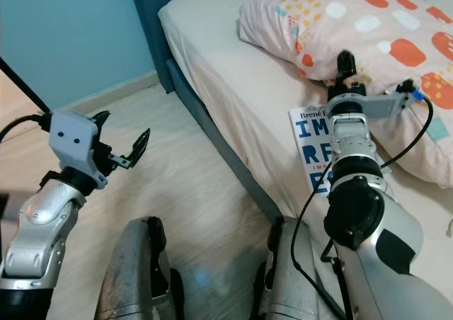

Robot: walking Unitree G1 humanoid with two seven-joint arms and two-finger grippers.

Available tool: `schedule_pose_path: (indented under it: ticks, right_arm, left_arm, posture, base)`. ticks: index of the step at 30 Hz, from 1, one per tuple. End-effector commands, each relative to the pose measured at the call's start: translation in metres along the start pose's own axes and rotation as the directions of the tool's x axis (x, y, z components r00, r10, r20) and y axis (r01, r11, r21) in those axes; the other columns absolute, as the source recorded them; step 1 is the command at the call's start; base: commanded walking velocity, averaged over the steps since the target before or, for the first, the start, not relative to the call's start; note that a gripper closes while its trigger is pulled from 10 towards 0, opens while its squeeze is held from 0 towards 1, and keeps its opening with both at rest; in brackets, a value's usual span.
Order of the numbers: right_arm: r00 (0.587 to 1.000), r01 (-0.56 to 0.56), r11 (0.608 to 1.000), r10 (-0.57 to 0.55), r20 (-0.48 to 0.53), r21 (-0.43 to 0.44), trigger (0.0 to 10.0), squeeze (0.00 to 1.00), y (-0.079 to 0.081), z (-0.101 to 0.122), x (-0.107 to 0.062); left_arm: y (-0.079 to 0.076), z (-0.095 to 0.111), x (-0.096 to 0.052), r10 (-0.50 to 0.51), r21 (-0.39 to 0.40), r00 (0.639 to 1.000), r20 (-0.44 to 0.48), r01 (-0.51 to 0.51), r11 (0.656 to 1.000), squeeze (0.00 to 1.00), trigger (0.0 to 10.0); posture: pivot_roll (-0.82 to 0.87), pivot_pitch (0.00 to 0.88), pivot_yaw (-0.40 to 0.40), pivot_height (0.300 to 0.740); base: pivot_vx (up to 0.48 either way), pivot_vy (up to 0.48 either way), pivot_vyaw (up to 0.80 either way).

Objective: Clean up the room

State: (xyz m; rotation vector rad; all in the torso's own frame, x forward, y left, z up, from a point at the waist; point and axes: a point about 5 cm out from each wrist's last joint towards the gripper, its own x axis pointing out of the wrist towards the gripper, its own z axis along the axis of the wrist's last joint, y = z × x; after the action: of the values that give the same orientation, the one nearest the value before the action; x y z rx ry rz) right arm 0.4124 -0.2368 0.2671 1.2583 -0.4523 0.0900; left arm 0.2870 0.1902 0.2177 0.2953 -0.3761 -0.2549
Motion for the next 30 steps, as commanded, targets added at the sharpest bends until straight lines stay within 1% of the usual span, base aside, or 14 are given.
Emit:
schedule_pose_path:
  ticks: [1,4,5,7,8,10,12,14,16,17,20,21,25,30]
  right_arm:
    - [0.999,-0.045,0.999,0.045,0.014,-0.019,10.0,0.0,0.01,0.009,0.005]
    - [0.999,-0.025,1.0,0.026,0.045,-0.015,10.0,0.0,0.013,0.015,0.007]
    - [0.996,0.033,0.999,-0.032,0.08,-0.014,10.0,0.0,0.01,0.023,0.007]
    - [0.99,0.088,0.996,-0.085,0.112,-0.019,10.0,0.0,0.006,0.03,0.006]
    - [0.99,0.088,0.996,-0.085,0.112,-0.019,10.0,0.0,0.006,0.03,0.006]
    - [0.971,0.162,0.987,-0.158,0.177,-0.009,10.0,0.0,0.001,0.045,0.004]
    - [0.967,0.171,0.985,-0.166,0.194,-0.005,10.0,0.0,0.0,0.05,0.004]
    - [0.955,0.171,0.985,-0.169,0.242,0.014,10.0,0.0,0.002,0.063,0.003]
    - [0.955,0.171,0.985,-0.169,0.242,0.014,10.0,0.0,0.002,0.063,0.003]
    - [0.95,0.164,0.986,-0.163,0.267,0.021,1.9,0.0,0.003,0.07,0.003]
    - [0.946,0.158,0.987,-0.159,0.283,0.025,1.9,0.0,0.004,0.075,0.003]
    - [0.943,0.138,0.99,-0.136,0.303,0.015,0.0,0.0,0.007,0.083,0.003]
    - [0.943,0.13,0.991,-0.125,0.307,0.005,0.0,0.0,0.009,0.086,0.003]
    - [0.948,0.12,0.991,-0.1,0.301,-0.05,0.0,0.0,0.012,0.091,0.004]
  left_arm:
    - [-0.007,-0.001,-0.004,-0.024,0.0,1.0,-0.019,0.024,1.0,0.0,10.0]
    - [-0.01,-0.001,-0.006,-0.033,-0.006,0.999,-0.027,0.033,0.999,0.0,10.0]
    - [-0.011,0.0,-0.008,-0.04,-0.01,0.999,-0.031,0.04,0.999,0.0,10.0]
    - [-0.013,0.001,-0.009,-0.047,-0.011,0.998,-0.035,0.046,0.999,0.0,10.0]
    - [-0.013,0.001,-0.009,-0.047,-0.011,0.998,-0.035,0.046,0.999,0.0,10.0]
    - [-0.013,0.002,-0.012,-0.053,-0.011,0.998,-0.042,0.053,0.999,0.0,10.0]
    - [-0.013,0.003,-0.013,-0.053,-0.011,0.997,-0.047,0.052,0.999,0.0,10.0]
    - [-0.012,0.005,-0.015,-0.052,-0.01,0.997,-0.057,0.051,0.999,0.0,10.0]
    - [-0.012,0.005,-0.015,-0.052,-0.01,0.997,-0.057,0.051,0.999,0.0,10.0]
    - [-0.011,0.005,-0.016,-0.054,-0.008,0.997,-0.062,0.053,0.999,0.0,10.0]
    - [-0.011,0.006,-0.017,-0.055,-0.007,0.996,-0.065,0.055,0.998,0.0,10.0]
    - [-0.011,0.006,-0.018,-0.057,-0.004,0.996,-0.069,0.057,0.998,0.0,10.0]
    - [-0.011,0.007,-0.017,-0.057,-0.003,0.996,-0.07,0.056,0.998,0.0,10.0]
    - [-0.01,0.006,-0.018,-0.05,-0.002,0.996,-0.075,0.05,0.999,0.0,10.0]
  posture:
    - [0.23,0.468,-0.101,0.456]
    - [0.23,0.469,-0.098,0.456]
    - [0.23,0.473,-0.097,0.456]
    - [0.24,0.478,-0.097,0.456]
    - [0.24,0.478,-0.097,0.456]
    - [0.25,0.484,-0.096,0.456]
    - [0.25,0.484,-0.096,0.456]
    - [0.26,0.496,-0.093,0.456]
    - [0.26,0.496,-0.093,0.456]
    - [0.26,0.502,-0.092,0.456]
    - [0.26,0.504,-0.091,0.456]
    - [0.25,0.505,-0.096,0.456]
    - [0.25,0.507,-0.095,0.456]
    - [0.24,0.498,-0.101,0.456]
  base:
    - [0.0,0.0,0.0]
    - [0.0,0.0,0.0]
    - [0.0,0.0,0.0]
    - [0.0,0.0,0.0]
    - [0.0,0.0,0.0]
    - [0.0,0.0,0.0]
    - [0.0,0.0,0.0]
    - [0.0,0.0,0.0]
    - [0.0,0.0,0.0]
    - [0.0,0.0,0.0]
    - [0.0,0.0,0.0]
    - [0.0,0.0,0.0]
    - [0.0,0.0,0.0]
    - [0.0,0.0,0.0]
